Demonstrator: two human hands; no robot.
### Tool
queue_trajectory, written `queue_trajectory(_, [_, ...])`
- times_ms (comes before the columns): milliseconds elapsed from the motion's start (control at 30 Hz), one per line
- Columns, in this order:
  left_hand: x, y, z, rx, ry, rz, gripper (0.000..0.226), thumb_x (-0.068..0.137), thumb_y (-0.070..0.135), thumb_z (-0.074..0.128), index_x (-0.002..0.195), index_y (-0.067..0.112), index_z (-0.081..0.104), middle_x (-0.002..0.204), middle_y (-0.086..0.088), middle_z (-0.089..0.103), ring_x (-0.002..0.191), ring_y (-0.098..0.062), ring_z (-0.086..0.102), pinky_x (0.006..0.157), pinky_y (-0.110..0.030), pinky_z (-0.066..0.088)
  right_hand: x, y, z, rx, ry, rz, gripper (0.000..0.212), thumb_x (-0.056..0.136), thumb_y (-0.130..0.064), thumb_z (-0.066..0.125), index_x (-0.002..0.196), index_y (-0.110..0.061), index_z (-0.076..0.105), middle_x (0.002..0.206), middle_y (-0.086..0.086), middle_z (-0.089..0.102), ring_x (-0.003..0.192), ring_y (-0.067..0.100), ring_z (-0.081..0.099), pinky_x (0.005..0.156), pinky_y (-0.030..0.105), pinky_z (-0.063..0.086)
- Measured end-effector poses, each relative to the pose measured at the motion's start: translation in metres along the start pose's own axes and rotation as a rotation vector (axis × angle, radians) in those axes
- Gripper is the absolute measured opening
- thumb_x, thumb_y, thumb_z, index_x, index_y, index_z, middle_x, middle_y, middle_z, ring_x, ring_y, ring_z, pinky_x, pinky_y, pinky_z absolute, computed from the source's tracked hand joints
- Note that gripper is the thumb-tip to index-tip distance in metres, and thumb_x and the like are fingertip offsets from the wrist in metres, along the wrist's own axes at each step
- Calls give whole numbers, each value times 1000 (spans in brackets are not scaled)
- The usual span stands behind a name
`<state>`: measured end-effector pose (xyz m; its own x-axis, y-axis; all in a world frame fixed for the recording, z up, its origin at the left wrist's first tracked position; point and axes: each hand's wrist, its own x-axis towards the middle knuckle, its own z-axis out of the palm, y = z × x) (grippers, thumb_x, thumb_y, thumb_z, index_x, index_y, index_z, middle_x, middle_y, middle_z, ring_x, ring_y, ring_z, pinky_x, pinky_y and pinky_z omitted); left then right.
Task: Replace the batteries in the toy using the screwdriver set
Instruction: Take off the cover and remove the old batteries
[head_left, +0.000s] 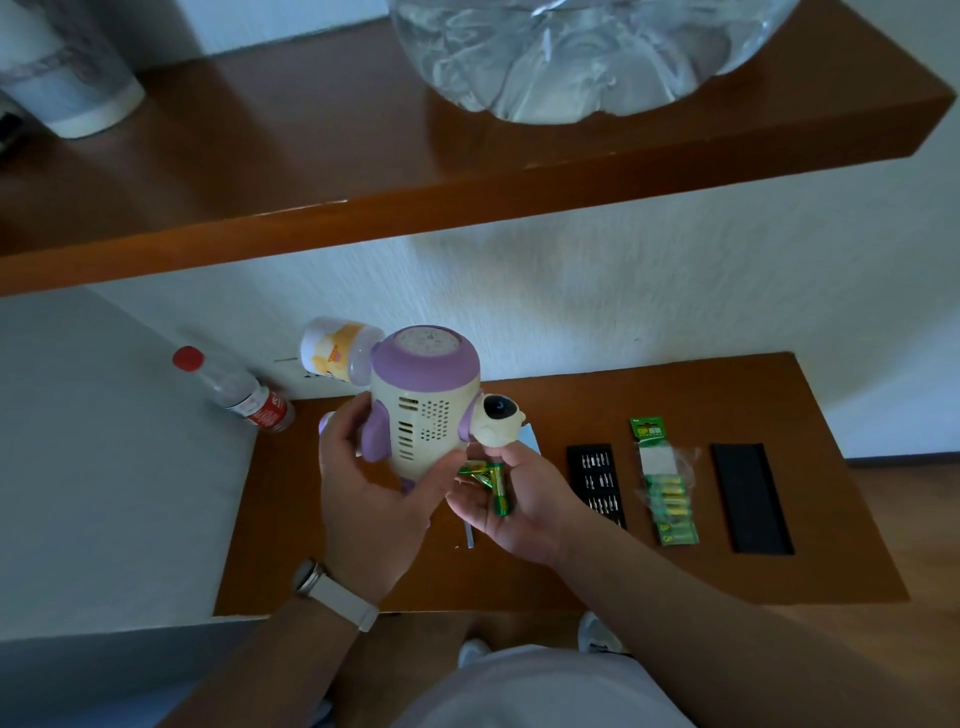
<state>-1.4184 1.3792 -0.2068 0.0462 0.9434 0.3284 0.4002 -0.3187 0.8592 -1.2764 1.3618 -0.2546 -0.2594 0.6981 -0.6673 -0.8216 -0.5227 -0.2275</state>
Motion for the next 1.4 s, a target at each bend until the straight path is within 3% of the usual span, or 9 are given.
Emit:
queue_trajectory(233, [-7, -7, 5, 41, 13, -19, 85, 63, 5, 90, 125, 29, 38, 117, 26, 47, 108, 22, 50, 75, -2, 47, 5, 0, 0, 64, 14, -7, 33, 88, -14, 68, 117, -1, 62, 108, 18, 66, 100, 30, 65, 86, 46, 57])
queue_trajectory(367, [-7, -2, 3, 65, -47, 35, 83, 59, 40, 89, 125, 41, 40, 119, 9, 53, 115, 2, 54, 81, -10, 50, 10, 5, 2, 41, -14, -45, 63, 69, -10, 76, 128, 2, 56, 123, 22, 64, 117, 35, 60, 97, 52, 50])
queue_trajectory(567, [-8, -19, 2, 437, -235, 560, 66, 71, 48, 80, 113, 1, 60, 120, -12, 64, 121, -39, 53, 102, -55, 42, 13, 18, -18, 240, -14, 9, 48, 51, 2, 71, 98, 3, 62, 77, 21, 70, 62, 33, 70, 53, 39, 60])
queue_trajectory(700, [-8, -20, 3, 426, -190, 671, 63, 75, 44, 79, 116, 5, 51, 124, -10, 56, 122, -38, 49, 101, -60, 42, 9, 14, -15, 185, -40, 7, 16, 87, -10, 56, 101, -5, 63, 85, 13, 67, 72, 27, 67, 65, 30, 55])
queue_trajectory(833, [-7, -11, 0, 341, -157, 463, 67, 66, 47, 79, 113, 3, 58, 119, -8, 59, 120, -38, 50, 103, -54, 41, 0, 10, -9, 173, -170, 0, 25, 84, -17, 63, 102, -3, 73, 110, 19, 68, 103, 35, 63, 113, 43, 31])
queue_trajectory(933, [-10, -4, -5, 139, -77, 244, 75, 61, 45, 81, 125, 26, 47, 123, 8, 51, 123, -31, 53, 100, -41, 47, 1, 8, -2, 85, -146, 0, 47, 72, -13, 71, 117, -2, 65, 122, 21, 64, 118, 34, 57, 113, 47, 34])
queue_trajectory(1067, [-11, -6, -4, -3, 64, 45, 84, 62, 30, 88, 131, 21, 40, 124, 22, 49, 118, 8, 53, 82, -8, 49, 0, 9, -3, 72, -70, 47, 27, 91, -19, 61, 105, 3, 67, 112, 23, 69, 105, 33, 67, 99, 45, 50])
queue_trajectory(1267, [0, -24, -10, -340, 190, -445, 69, 74, 34, 82, 131, 22, 45, 124, -1, 62, 113, -20, 65, 76, -34, 61, -2, 13, -6, 84, 14, 81, 26, 92, -20, 63, 94, 5, 70, 101, 25, 67, 96, 33, 68, 91, 44, 56])
queue_trajectory(1400, [5, -58, -26, -548, -14, -664, 50, 95, 37, 63, 140, 22, 47, 125, -17, 67, 106, -39, 69, 78, -57, 59, -2, 18, -9, 98, 99, 75, 23, 91, -15, 64, 103, 4, 68, 106, 22, 61, 98, 30, 64, 92, 42, 55])
